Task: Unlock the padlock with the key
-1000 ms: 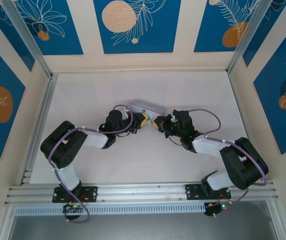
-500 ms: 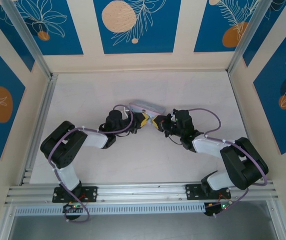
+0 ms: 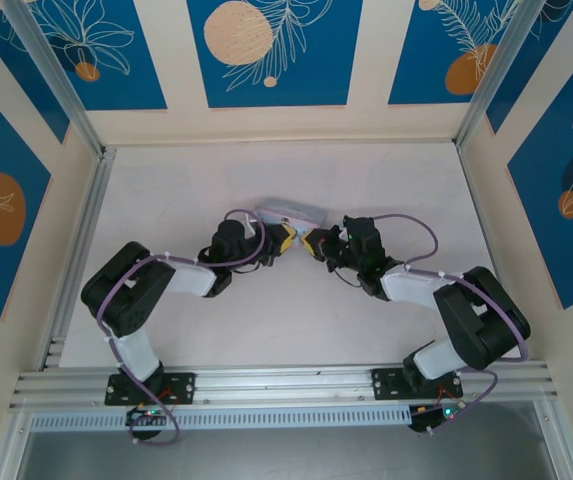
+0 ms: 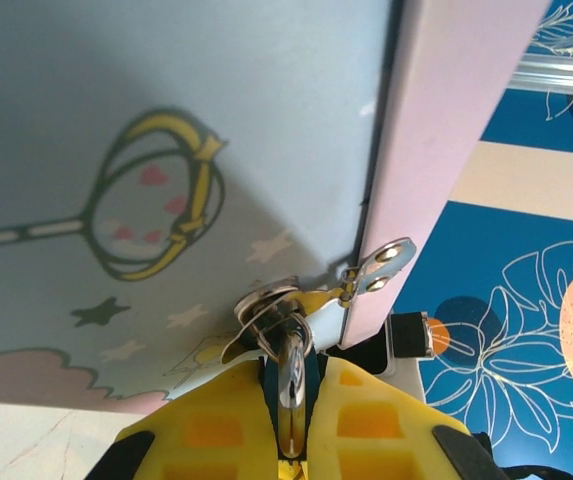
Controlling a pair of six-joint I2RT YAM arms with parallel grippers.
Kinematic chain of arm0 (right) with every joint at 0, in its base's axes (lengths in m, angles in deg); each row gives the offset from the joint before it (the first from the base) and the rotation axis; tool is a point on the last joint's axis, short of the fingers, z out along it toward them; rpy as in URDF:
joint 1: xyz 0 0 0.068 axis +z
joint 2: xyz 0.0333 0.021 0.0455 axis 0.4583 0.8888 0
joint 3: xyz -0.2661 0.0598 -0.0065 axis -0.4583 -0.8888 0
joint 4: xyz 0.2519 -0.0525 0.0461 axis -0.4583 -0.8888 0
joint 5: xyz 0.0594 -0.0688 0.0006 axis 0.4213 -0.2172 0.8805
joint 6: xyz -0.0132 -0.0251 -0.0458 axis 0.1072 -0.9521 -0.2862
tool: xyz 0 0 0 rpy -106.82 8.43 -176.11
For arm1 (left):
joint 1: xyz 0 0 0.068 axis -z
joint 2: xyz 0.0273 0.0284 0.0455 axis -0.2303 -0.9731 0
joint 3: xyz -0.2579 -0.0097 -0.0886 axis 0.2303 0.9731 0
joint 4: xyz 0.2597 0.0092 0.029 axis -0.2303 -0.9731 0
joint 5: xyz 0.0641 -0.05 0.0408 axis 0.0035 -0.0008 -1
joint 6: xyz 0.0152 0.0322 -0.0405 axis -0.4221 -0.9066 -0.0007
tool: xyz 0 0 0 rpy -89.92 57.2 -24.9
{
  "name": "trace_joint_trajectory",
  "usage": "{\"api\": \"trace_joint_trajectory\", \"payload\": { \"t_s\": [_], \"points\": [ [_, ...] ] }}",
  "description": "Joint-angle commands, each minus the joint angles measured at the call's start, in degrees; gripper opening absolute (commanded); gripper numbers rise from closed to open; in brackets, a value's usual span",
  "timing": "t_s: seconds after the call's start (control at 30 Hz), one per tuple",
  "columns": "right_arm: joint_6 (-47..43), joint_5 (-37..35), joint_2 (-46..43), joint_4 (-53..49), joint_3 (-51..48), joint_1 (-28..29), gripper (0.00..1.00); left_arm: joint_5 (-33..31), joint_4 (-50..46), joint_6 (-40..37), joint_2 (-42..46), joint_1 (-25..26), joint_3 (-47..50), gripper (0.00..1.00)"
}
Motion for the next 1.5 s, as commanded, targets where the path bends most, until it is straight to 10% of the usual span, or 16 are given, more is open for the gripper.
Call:
{"api": "trace_joint_trajectory", "payload": {
  "t_s": [0.0, 0.77, 1.47],
  "points": [
    [-1.97, 0.58, 1.84, 3.96, 2.32, 1.03, 0.0, 3.54, 3.9, 0.21, 0.42, 2.06, -1.61, 0.0],
    [-20.43, 12.86, 6.4, 4.21, 8.81, -4.04, 0.0, 4.15, 2.96, -0.66, 1.25, 2.81, -0.71, 0.0],
    [7.22, 16.45, 14.68, 20.05, 8.99, -2.82, 0.0, 3.89, 2.96, -0.84, 1.28, 2.86, -0.43, 0.0]
  ]
}}
